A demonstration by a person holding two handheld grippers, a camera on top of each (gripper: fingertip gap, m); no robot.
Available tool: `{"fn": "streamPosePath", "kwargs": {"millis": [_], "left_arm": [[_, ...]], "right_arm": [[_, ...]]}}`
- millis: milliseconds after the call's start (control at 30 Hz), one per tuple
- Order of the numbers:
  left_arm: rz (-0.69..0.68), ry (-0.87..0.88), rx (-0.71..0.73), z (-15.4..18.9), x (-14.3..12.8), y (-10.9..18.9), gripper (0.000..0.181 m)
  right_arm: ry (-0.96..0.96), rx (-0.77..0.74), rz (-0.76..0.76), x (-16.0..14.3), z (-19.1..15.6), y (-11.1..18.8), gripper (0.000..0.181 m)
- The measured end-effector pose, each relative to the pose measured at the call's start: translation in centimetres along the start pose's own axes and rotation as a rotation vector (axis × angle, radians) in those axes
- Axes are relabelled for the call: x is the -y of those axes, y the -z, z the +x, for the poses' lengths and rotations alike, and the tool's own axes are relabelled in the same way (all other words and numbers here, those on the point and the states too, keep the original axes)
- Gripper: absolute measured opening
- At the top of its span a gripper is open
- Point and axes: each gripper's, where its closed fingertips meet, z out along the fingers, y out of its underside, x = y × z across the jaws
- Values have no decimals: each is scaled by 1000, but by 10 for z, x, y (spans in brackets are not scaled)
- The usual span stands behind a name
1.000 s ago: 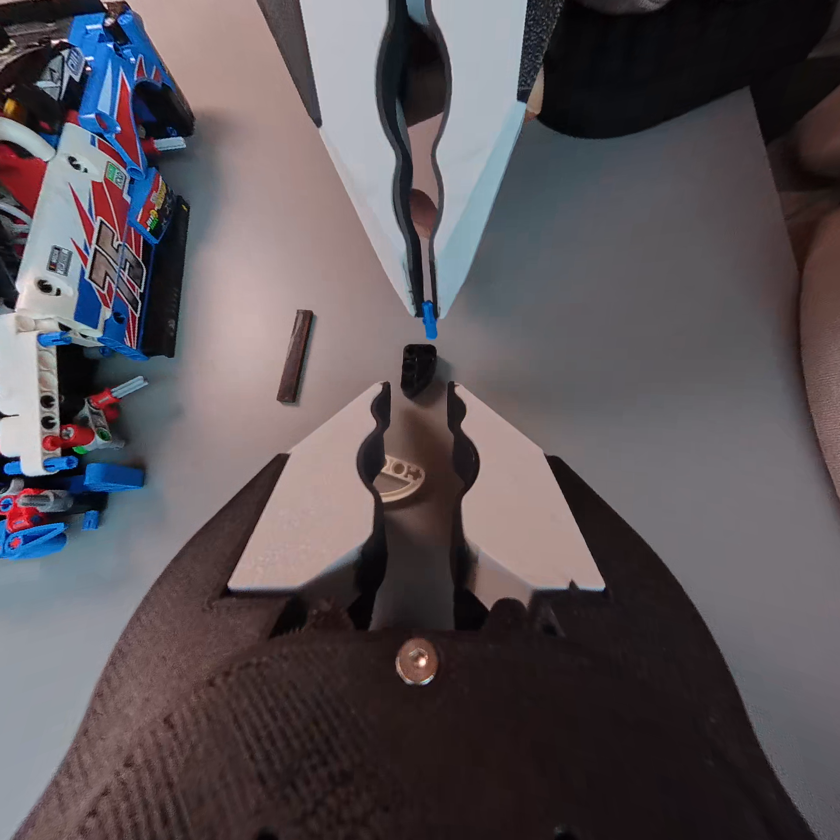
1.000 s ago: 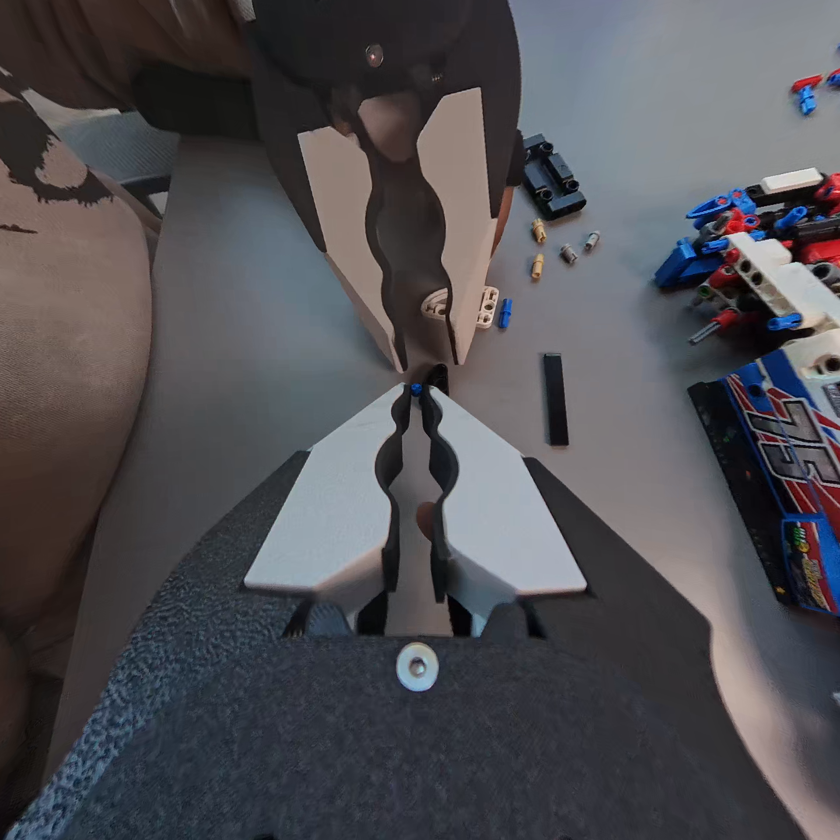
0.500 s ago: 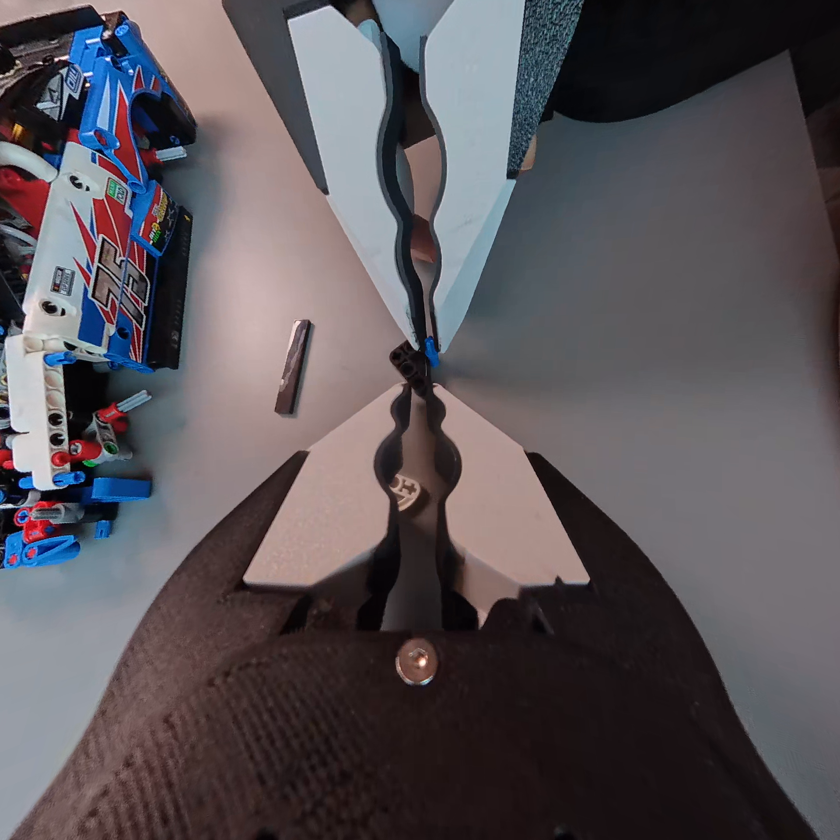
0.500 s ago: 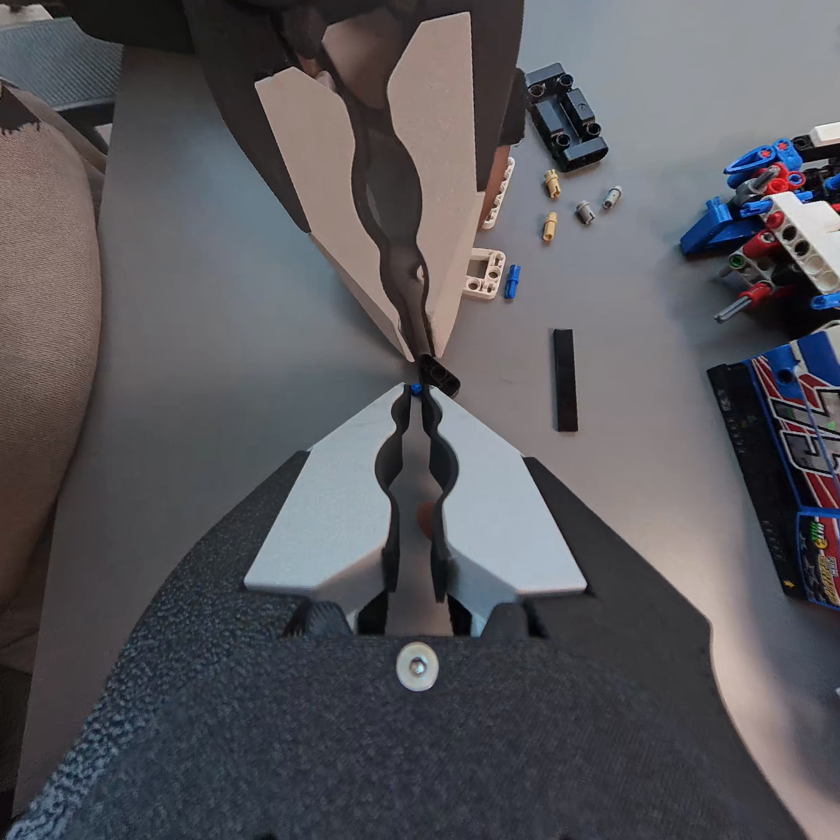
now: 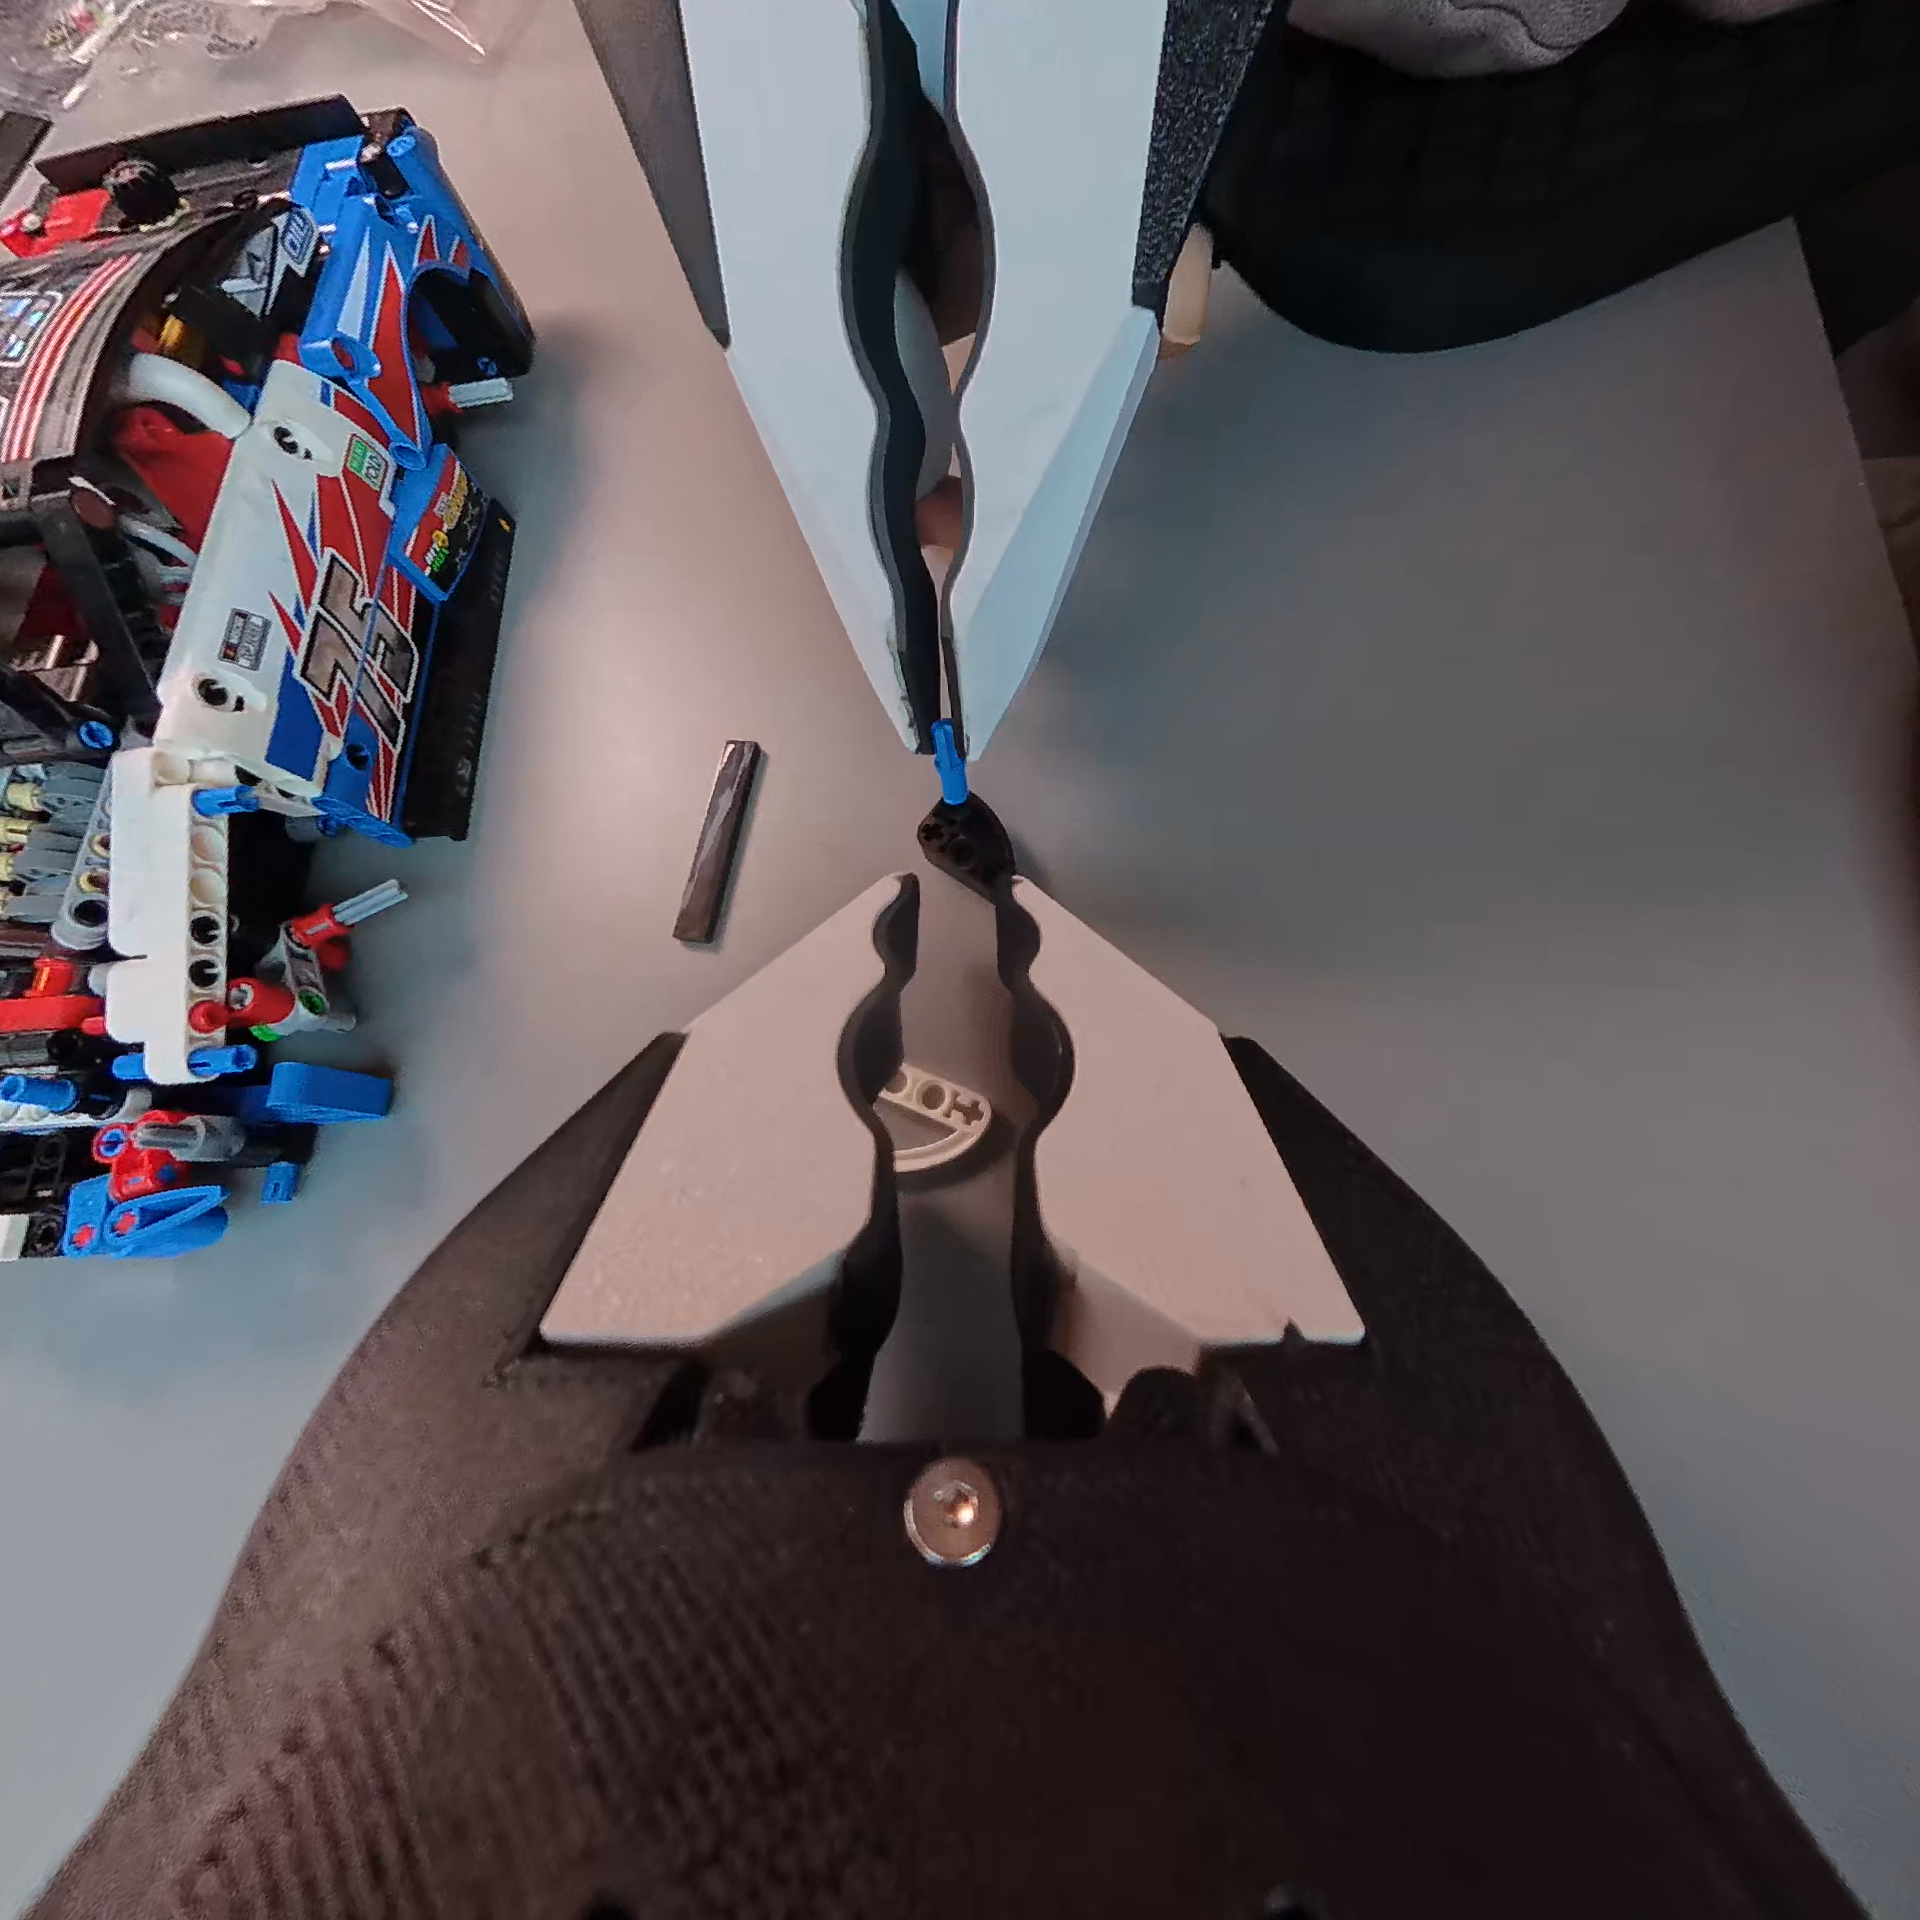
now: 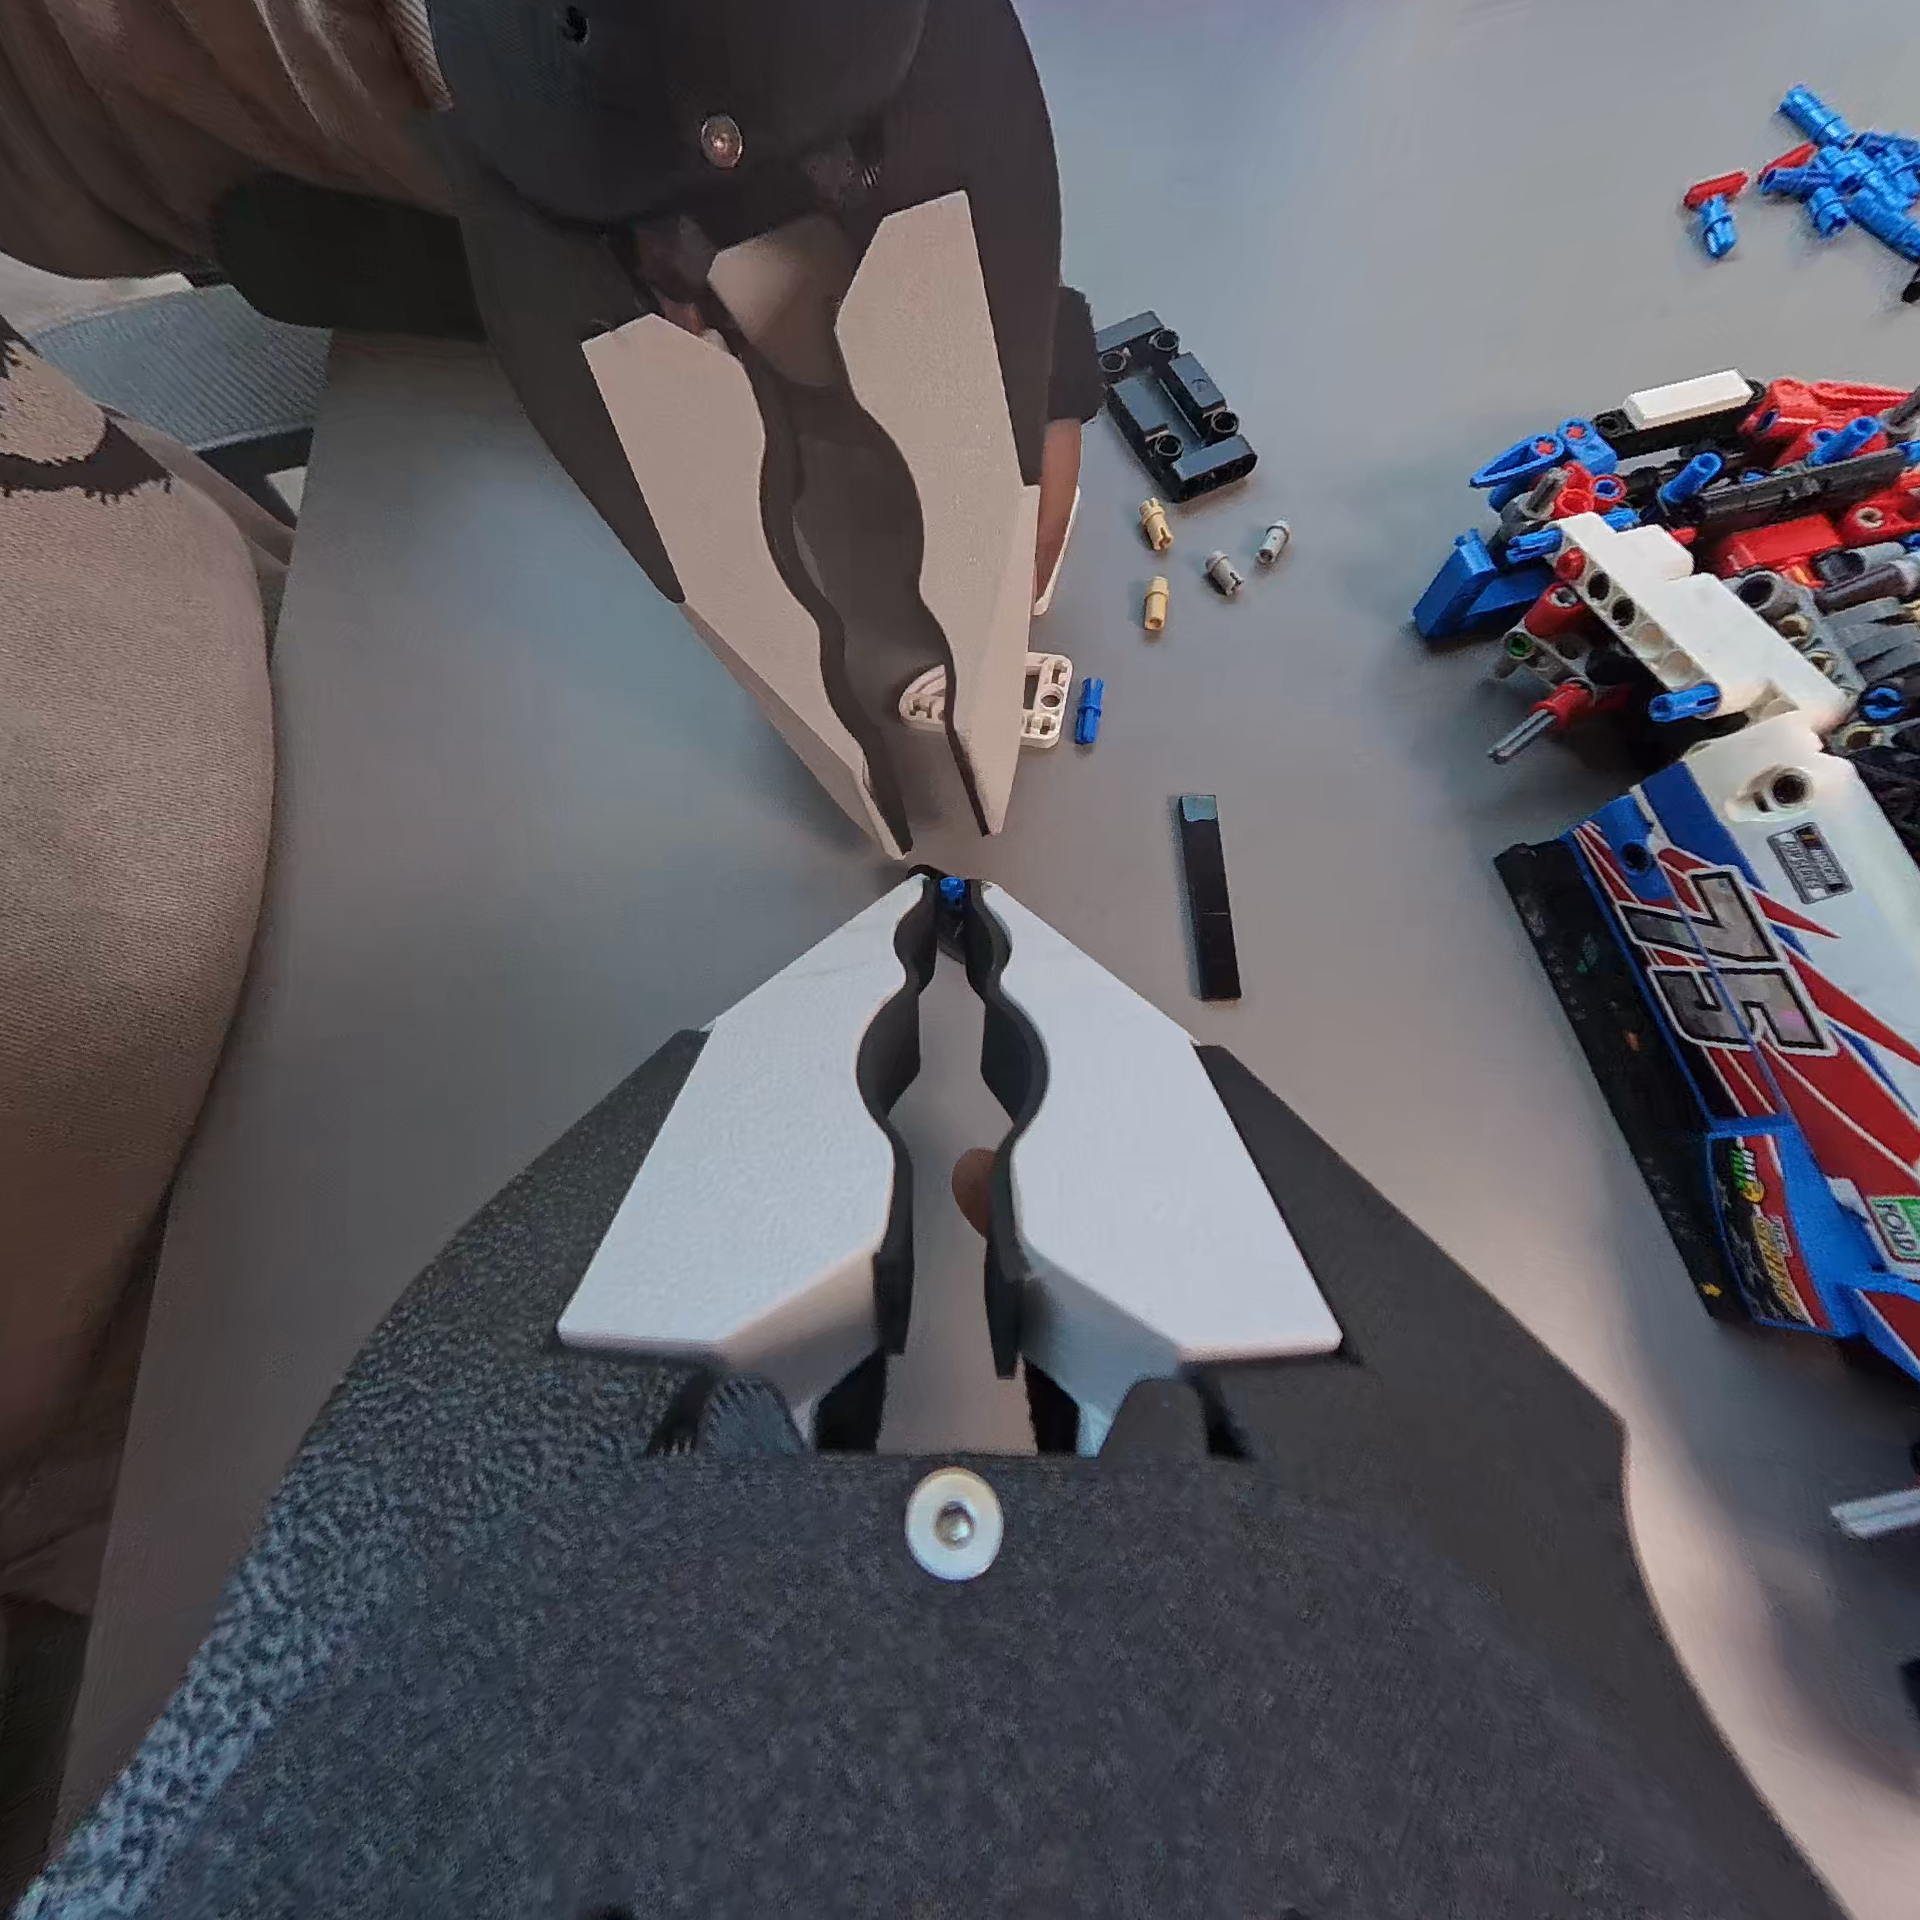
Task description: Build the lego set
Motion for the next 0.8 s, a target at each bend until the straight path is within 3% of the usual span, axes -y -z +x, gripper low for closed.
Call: {"fn": "streamPosePath", "kwargs": {"millis": [333, 800], "left_arm": [[28, -6, -29, 1, 5, -3, 28], [-19, -42, -41, 3, -3, -8, 21]], "right_arm": [[33, -5, 4, 2, 1, 2, 1], [58, 5, -76, -3, -7, -13, 1]]}}
